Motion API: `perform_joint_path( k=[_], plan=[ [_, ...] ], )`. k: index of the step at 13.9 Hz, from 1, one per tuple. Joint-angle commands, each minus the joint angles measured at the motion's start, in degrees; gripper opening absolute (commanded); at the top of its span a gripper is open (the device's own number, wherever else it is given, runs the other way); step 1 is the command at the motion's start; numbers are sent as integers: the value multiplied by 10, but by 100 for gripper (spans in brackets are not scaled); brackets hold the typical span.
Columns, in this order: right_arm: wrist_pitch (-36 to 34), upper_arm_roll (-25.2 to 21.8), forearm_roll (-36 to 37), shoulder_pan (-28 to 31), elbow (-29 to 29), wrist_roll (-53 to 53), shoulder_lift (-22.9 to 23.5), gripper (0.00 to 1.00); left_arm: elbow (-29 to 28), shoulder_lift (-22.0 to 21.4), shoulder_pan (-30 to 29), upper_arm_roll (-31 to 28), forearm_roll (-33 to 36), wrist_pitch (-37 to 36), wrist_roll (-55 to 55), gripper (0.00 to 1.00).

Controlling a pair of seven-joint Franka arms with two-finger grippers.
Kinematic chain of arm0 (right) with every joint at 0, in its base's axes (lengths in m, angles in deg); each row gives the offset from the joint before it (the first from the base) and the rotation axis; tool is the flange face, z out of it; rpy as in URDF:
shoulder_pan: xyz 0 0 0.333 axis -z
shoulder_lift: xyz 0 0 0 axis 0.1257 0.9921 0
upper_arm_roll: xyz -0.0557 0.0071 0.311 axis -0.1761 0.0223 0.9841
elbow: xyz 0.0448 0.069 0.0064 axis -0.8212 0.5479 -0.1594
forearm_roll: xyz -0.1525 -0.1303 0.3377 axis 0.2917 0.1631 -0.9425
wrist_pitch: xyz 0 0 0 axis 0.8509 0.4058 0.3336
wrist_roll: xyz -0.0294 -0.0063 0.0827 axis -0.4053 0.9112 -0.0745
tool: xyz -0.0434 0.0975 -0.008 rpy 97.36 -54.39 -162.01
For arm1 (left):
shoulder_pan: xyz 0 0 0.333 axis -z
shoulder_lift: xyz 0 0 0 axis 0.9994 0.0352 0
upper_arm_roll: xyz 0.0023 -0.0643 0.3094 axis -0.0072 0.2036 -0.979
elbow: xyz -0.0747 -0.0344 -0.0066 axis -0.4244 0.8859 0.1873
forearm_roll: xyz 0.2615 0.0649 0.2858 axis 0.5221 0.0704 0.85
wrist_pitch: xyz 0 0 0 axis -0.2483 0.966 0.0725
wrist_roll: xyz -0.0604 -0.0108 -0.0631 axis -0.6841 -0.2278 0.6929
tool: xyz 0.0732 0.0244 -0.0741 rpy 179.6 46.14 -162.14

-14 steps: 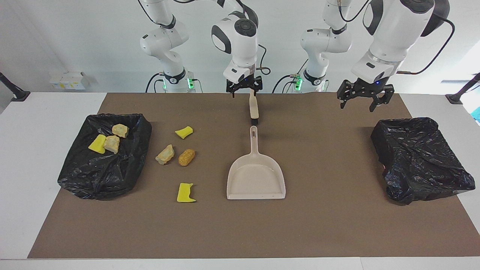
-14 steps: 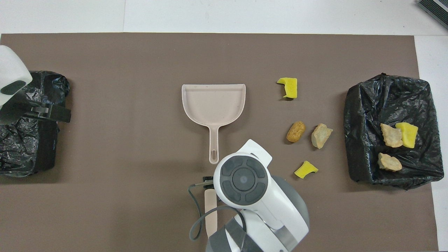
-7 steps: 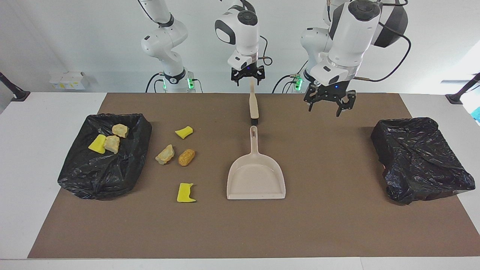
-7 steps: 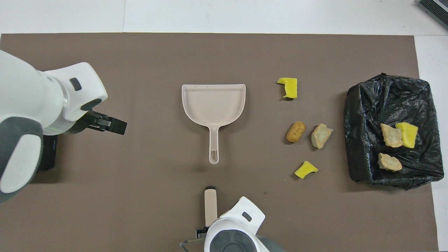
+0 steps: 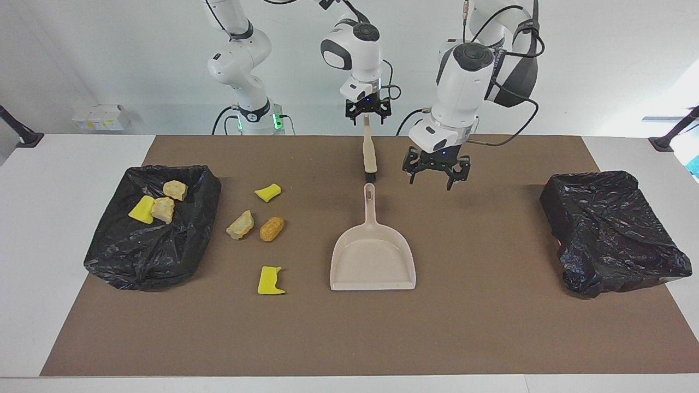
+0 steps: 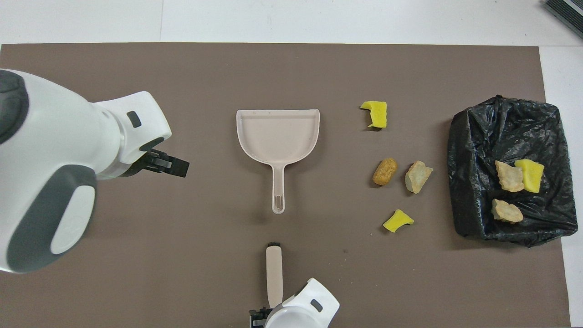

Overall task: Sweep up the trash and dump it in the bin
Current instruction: 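Grasp the dustpan handle with the left gripper while the right gripper reaches the brush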

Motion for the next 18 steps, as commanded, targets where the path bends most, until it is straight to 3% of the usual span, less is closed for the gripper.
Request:
perform_joint_path(
  k=[1,2,3,7,9,11,14,18],
  plan=[
    [19,-3,20,-8,2,27,16,100,-16,27,36,-9,-7,51,52,100],
    [19,-3,20,-8,3,28,16,100,-16,36,39,-9,-12,57,66,100],
    [20,-3,20,-8,3,28,17,94,-18,38,43,-9,-21,60,91,100],
    [20,-3,20,-6,3,28,20,61,-36,54,61,-9,-71,99,145,100],
    [19,-3,20,-4,3,27,20,35,-46,59,82,-10,-71,112,152,100],
    [13,-3,20,-3,0,23,23,1,-52,66,91,-10,-71,142,184,100],
    [-7,-4,21,2,-6,20,26,0,-52,81,103,-10,-70,152,206,100],
    [-85,-8,21,25,-26,21,9,0,-50,108,105,-10,-48,175,202,100]
  ],
)
